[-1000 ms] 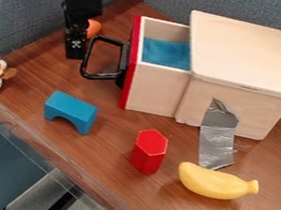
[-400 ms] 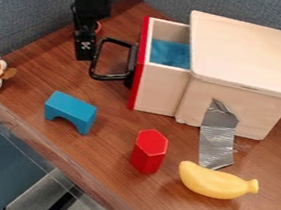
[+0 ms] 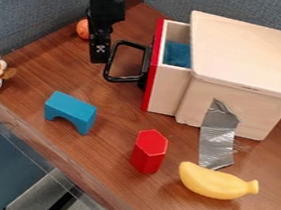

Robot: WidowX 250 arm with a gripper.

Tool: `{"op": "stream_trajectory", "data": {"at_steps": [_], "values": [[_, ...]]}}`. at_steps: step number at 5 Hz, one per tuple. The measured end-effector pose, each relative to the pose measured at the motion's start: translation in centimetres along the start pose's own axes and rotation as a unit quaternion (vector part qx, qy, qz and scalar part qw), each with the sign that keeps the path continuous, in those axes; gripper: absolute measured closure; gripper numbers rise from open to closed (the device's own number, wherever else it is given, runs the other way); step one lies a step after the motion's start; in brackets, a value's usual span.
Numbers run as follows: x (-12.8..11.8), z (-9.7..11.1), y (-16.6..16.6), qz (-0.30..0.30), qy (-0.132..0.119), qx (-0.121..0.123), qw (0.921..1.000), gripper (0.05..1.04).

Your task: Close the drawer

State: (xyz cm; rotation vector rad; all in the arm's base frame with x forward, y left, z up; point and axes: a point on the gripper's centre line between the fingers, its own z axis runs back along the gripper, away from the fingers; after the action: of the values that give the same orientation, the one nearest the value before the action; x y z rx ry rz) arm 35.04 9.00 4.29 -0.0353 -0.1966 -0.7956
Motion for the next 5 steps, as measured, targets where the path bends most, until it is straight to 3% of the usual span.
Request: {"op": "stream_trajectory", "data": {"at_steps": [5], "values": [[4.0, -0.1, -0.7, -0.016, -0.023, 0.0, 0.9996, 0.084]]}}
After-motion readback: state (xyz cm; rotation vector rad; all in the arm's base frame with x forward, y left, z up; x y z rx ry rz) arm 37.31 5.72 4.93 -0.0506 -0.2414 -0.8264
